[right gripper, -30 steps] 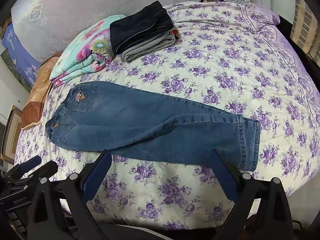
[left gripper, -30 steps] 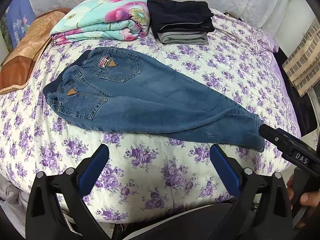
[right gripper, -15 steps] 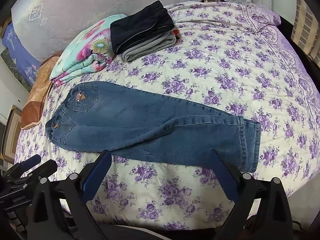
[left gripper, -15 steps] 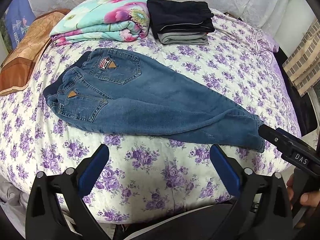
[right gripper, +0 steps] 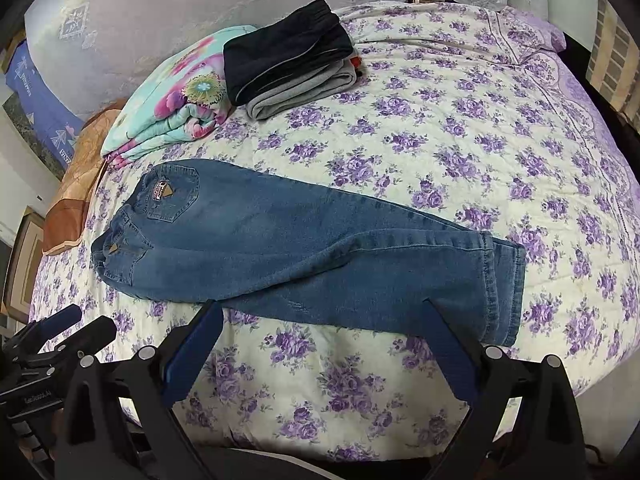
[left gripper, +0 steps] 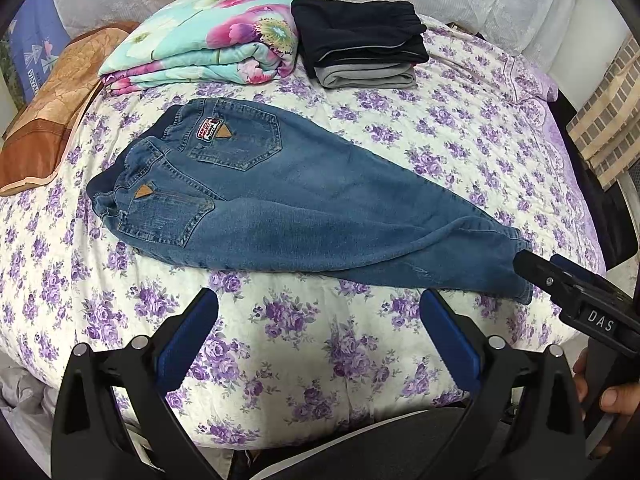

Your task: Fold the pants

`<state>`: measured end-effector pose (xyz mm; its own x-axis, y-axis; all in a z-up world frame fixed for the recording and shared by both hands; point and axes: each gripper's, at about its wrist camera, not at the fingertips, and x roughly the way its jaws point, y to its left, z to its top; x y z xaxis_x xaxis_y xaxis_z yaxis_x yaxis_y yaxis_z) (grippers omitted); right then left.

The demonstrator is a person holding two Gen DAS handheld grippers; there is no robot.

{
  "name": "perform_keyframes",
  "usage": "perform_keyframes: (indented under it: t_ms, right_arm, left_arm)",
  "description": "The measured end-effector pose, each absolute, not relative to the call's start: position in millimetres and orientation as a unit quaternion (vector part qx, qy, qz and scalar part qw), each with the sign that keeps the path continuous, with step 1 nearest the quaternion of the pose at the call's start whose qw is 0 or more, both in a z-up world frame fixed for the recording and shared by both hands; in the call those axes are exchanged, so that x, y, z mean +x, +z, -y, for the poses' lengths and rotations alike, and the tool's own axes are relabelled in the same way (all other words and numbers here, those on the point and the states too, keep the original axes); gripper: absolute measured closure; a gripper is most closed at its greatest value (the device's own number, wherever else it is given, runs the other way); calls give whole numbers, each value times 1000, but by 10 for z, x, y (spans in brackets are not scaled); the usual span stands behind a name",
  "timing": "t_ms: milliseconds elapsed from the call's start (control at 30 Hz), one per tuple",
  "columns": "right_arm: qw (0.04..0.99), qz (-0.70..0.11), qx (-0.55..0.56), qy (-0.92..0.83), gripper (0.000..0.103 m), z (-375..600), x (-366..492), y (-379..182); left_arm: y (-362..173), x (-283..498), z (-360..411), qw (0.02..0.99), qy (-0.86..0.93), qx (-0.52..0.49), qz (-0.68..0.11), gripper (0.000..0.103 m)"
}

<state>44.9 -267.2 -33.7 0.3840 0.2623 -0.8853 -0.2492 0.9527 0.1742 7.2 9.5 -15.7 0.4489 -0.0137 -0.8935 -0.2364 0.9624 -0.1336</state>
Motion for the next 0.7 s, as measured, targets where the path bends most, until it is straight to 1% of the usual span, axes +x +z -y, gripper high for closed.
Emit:
perform_keyframes:
  t_ms: [200,300,600,700]
  right_arm:
    - [824,-542,7,165,4,2636,424,-368]
    - [830,-534,1,162,4,2629,432,-351]
    - [819,-550,16,166,4,2636,465,-403]
    - [821,-548,11,162,4,2618,486,-418]
  left_arm:
    - [-204,96,-79,835,65,-134,-530,5]
    - [-162,97,-62,843,71,-120,-520,5]
    - [-216,147,-35,833,64,-124,-536,5]
    - [-204,141,-56,837,74,-120,-529,5]
